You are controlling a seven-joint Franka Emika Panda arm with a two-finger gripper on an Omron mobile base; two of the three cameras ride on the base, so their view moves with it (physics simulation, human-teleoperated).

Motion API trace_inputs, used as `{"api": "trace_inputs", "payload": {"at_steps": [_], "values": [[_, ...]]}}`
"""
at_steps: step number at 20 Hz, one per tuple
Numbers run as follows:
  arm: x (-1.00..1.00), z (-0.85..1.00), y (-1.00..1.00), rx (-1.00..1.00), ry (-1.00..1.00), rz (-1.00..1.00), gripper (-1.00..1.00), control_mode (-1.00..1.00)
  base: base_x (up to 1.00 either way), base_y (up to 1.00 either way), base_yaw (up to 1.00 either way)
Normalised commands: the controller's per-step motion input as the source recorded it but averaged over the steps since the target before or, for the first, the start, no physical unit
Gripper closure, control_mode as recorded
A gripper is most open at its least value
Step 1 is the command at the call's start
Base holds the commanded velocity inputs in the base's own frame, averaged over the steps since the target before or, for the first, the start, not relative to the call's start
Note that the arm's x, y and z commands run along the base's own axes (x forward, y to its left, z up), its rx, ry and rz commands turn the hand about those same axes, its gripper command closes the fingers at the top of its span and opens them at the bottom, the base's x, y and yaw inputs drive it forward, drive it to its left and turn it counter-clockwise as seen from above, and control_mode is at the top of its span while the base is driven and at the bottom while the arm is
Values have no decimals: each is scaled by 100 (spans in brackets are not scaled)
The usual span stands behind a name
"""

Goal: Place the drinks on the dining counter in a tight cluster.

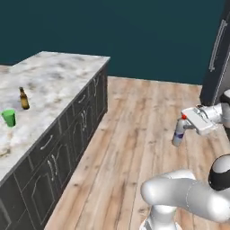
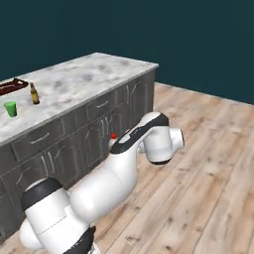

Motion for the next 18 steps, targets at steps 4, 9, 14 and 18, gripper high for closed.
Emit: {"api": "trace_inputs", "payload": {"at_steps": [4, 9, 14, 18], "values": [[0, 0, 0, 0, 0, 0, 100, 100, 35, -8, 93], [0, 0, 0, 0, 0, 0, 100, 100, 42, -7, 94], [0, 0, 0, 0, 0, 0, 100, 100, 71, -53, 72], [0, 0, 0, 0, 0, 0, 100, 100, 97, -100, 8]]}}
